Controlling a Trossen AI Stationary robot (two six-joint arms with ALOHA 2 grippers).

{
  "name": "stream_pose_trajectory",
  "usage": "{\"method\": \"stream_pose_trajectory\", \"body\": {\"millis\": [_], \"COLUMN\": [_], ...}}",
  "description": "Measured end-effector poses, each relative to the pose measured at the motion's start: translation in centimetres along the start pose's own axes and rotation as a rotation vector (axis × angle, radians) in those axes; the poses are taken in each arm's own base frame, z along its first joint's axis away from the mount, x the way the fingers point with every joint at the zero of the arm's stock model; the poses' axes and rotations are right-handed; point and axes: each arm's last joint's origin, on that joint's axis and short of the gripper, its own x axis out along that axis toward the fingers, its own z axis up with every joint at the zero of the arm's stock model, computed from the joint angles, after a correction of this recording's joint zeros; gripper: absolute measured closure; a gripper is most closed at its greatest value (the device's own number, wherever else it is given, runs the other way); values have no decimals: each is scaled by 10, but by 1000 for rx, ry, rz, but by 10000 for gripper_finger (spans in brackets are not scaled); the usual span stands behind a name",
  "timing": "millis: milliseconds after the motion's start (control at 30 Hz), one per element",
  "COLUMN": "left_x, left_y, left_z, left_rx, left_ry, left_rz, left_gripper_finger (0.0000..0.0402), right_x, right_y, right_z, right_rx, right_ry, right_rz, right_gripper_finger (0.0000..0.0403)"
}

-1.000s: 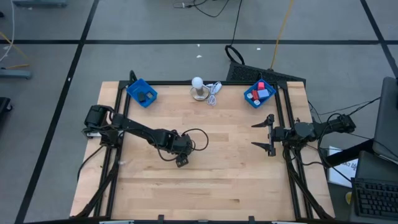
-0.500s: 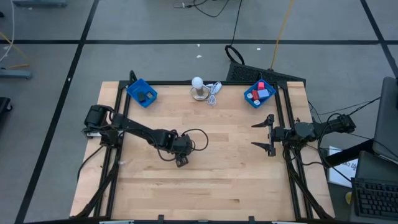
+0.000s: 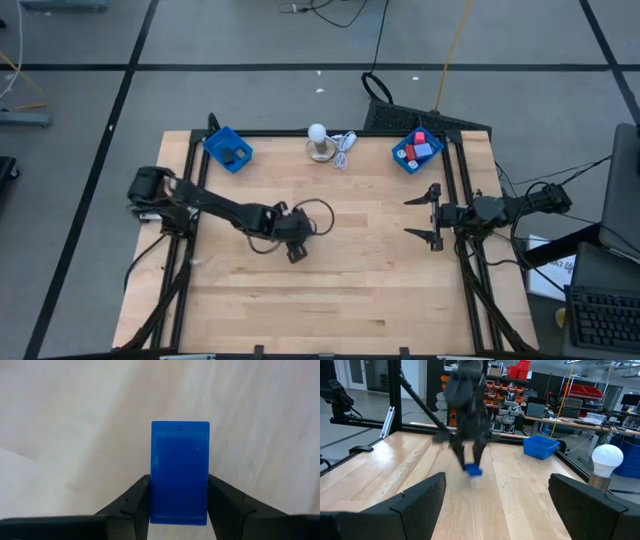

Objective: Pick & Place Office items
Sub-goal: Put the blue digital timer into the left blue bin

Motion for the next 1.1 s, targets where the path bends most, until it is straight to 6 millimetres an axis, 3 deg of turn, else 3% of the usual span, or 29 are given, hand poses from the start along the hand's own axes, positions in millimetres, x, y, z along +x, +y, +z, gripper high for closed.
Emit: {"method": "stream_pose_trajectory", "body": {"millis": [267,467,833,967,1100], "left_x": [-74,-105,-104,-105,-104], "left_y": [17,54,146,176,201], "left_z": [12,-18,-78,-82,-84], "left_rx": [40,-48,-643,-898,-1047], "left_ry": [-297,-447,-741,-805,-809], "left_rz": [58,173,433,547,636], "left_gripper_finger": [249,249,249,249,249], "right_x": [0,0,0,0,0], "right_y": [0,0,0,0,0], "right_z": [0,0,0,0,0], "right_rx": [0,0,0,0,0], "right_ry": [0,0,0,1,0], "right_rz": [0,0,0,0,0], "right_gripper_finger": [60,60,60,60,60]}}
